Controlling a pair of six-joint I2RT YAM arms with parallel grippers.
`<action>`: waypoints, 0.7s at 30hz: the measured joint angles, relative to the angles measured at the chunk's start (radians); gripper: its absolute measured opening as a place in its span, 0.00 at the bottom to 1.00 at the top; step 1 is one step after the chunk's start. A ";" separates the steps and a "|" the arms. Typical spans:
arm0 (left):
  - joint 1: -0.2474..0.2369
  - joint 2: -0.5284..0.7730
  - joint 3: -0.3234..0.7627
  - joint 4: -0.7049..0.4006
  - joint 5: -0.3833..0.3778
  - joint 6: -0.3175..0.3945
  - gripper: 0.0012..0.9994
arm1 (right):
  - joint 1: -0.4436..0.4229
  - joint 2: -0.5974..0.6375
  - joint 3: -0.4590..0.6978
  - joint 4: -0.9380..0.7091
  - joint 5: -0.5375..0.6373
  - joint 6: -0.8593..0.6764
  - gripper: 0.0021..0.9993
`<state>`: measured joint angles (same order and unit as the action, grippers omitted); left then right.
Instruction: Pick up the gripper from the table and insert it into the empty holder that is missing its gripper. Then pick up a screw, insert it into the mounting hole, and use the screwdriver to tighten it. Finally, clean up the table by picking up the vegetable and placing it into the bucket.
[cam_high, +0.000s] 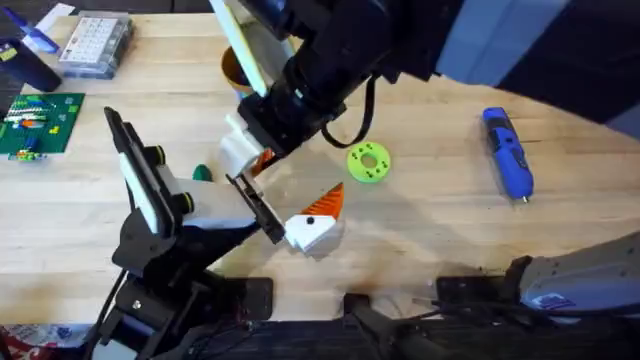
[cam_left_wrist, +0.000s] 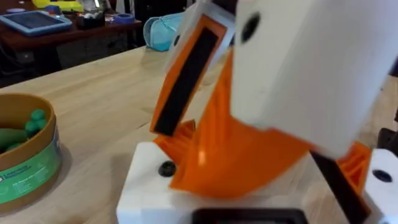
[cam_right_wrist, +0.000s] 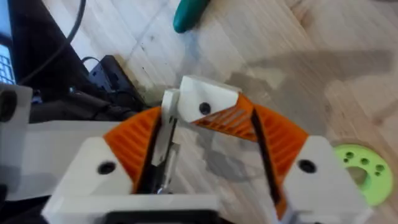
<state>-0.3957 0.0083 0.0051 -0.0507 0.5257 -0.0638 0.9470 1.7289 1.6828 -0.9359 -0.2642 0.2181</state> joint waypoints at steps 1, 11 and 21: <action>0.000 0.001 0.000 -0.001 -0.001 -0.003 0.99 | -0.003 0.000 0.001 0.002 0.002 -0.003 0.91; 0.000 0.004 0.000 0.001 0.002 0.000 0.99 | -0.042 -0.017 0.002 -0.013 -0.014 -0.002 0.99; 0.000 0.004 0.000 0.001 0.002 0.004 0.99 | -0.175 -0.154 0.002 -0.023 -0.013 -0.002 1.00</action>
<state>-0.3958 0.0128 0.0051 -0.0494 0.5278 -0.0601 0.7718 1.5754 1.6852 -0.9588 -0.2774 0.2165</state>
